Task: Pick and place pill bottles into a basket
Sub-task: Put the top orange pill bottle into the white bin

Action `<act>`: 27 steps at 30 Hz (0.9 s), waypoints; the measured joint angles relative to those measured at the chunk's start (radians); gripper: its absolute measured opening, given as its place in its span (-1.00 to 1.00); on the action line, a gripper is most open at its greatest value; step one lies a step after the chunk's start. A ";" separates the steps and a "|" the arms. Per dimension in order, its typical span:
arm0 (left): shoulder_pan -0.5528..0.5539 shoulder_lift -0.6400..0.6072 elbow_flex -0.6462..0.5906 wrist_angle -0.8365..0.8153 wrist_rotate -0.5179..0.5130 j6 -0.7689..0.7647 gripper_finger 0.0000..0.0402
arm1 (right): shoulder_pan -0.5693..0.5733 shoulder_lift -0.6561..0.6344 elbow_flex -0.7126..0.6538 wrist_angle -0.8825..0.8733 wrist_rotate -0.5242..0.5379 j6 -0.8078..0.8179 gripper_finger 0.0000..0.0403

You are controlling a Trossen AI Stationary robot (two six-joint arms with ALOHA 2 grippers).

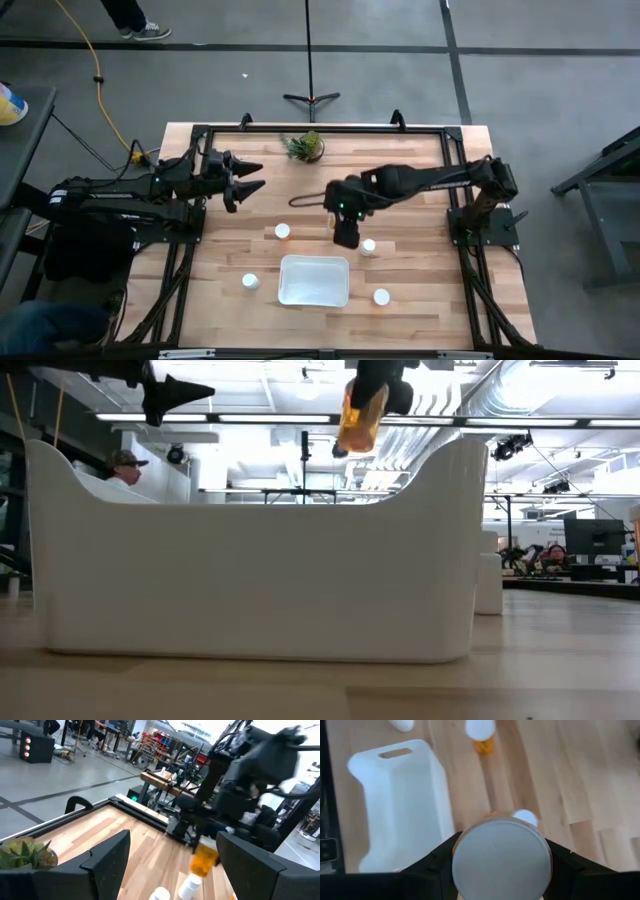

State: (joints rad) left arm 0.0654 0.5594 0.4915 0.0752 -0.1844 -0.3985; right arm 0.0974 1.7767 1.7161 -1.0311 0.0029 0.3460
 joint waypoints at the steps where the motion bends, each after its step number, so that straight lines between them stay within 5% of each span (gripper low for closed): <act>1: 0.000 0.000 0.000 -0.012 0.000 0.000 0.65 | 0.014 0.000 0.000 0.002 0.004 0.012 -0.03; 27: 0.000 0.000 0.000 -0.049 0.014 -0.004 0.65 | 0.229 0.171 0.000 0.144 -0.013 0.126 -0.02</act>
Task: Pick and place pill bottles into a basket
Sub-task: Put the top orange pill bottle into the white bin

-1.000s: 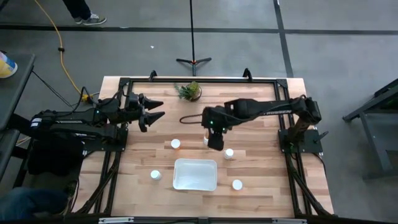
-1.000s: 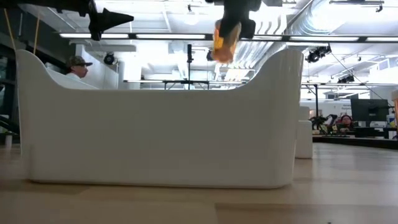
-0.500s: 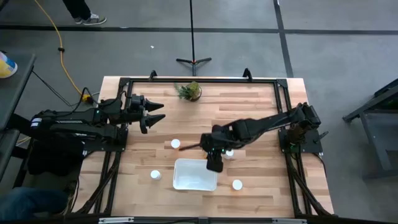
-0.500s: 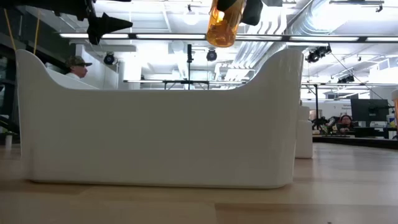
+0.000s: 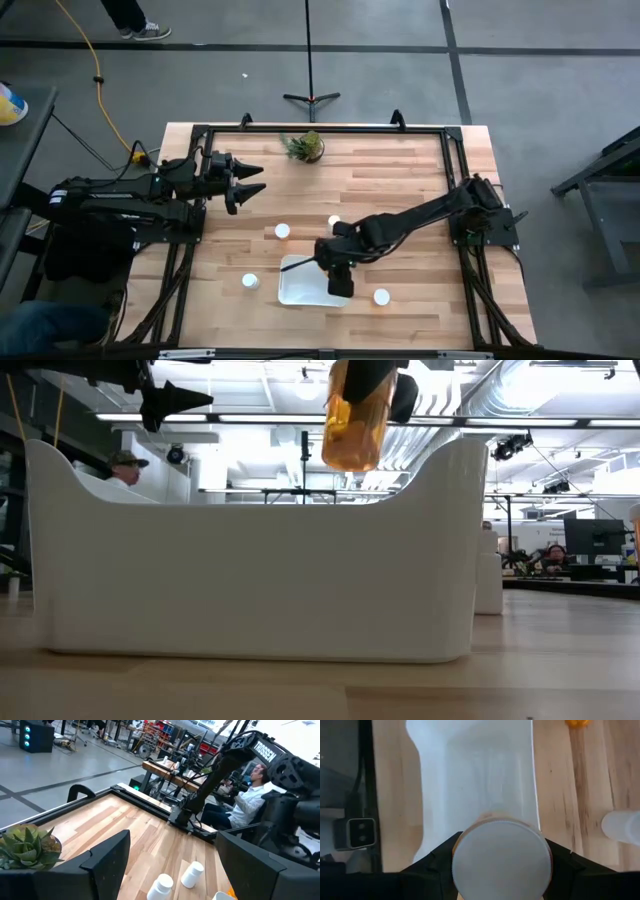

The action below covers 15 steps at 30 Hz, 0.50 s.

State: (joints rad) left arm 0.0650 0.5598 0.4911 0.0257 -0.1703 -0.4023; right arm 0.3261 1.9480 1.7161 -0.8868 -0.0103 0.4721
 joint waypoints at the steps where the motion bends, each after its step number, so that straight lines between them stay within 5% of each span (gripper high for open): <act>1: 0.000 0.000 0.000 0.000 0.000 0.000 0.65 | 0.001 0.008 0.000 0.003 0.000 0.000 -0.02; 15: 0.000 0.000 0.000 -0.002 -0.001 0.000 0.65 | 0.002 0.102 0.000 0.019 0.008 -0.033 -0.02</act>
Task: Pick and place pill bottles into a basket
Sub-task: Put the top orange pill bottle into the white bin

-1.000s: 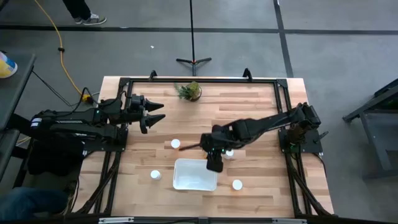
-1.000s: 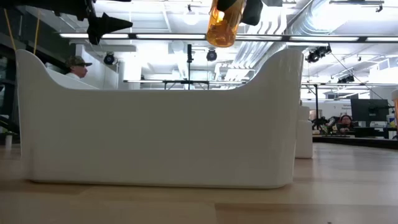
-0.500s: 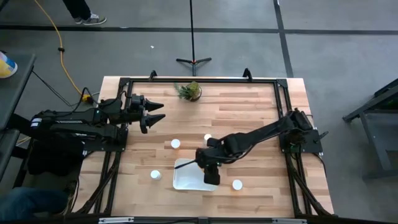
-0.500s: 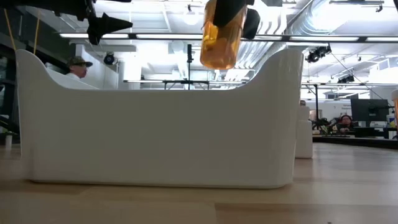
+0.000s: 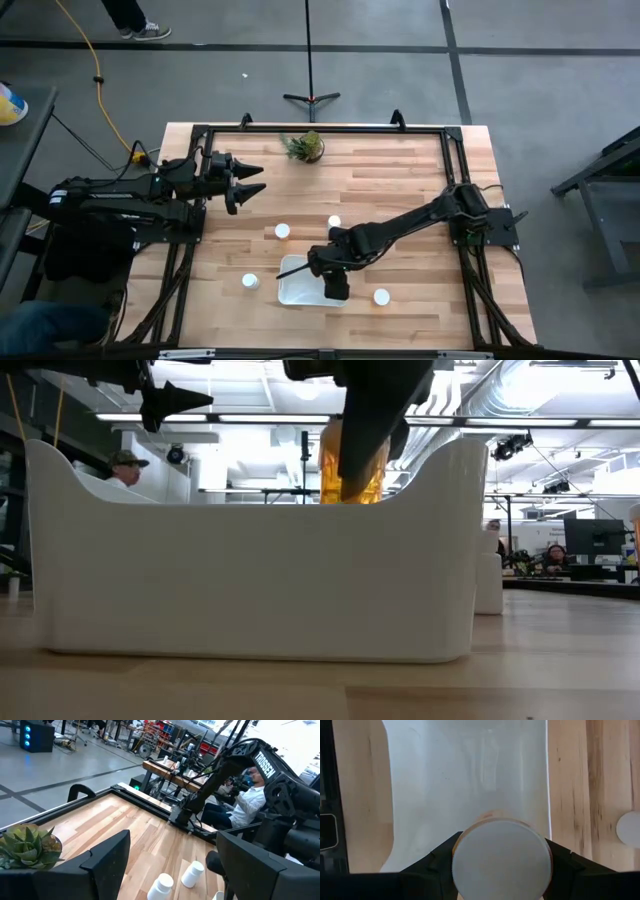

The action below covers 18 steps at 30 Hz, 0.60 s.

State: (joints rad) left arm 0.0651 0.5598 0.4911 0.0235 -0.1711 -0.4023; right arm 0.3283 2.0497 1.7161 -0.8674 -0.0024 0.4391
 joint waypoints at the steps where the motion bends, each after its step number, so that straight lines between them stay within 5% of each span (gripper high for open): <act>1: 0.000 0.000 0.000 0.000 0.000 0.000 0.65 | 0.000 0.001 0.000 0.001 0.000 -0.002 -0.02; 18: 0.000 0.000 0.000 -0.003 -0.001 0.000 0.65 | 0.017 0.057 -0.001 0.010 -0.003 -0.144 -0.02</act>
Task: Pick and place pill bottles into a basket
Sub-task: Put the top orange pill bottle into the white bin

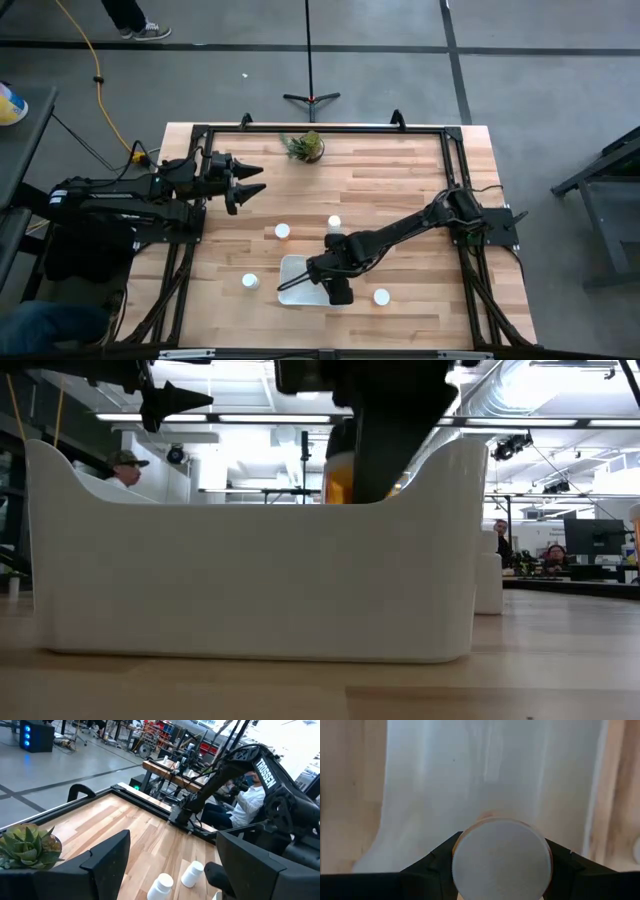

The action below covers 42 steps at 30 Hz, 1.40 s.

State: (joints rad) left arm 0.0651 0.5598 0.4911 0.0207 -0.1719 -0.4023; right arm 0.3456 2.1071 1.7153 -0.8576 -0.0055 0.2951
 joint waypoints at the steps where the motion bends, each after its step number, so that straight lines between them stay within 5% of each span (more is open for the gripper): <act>1: 0.000 0.000 0.000 -0.002 0.000 0.000 0.65 | 0.001 0.005 0.000 0.000 0.000 0.000 -0.02; 42: 0.000 0.000 0.000 -0.002 0.013 0.000 0.65 | 0.001 0.021 -0.001 -0.009 0.017 -0.053 0.19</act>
State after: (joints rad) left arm 0.0651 0.5598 0.4911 0.0189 -0.1589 -0.4023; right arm 0.3470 2.1284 1.7145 -0.8661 0.0116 0.2420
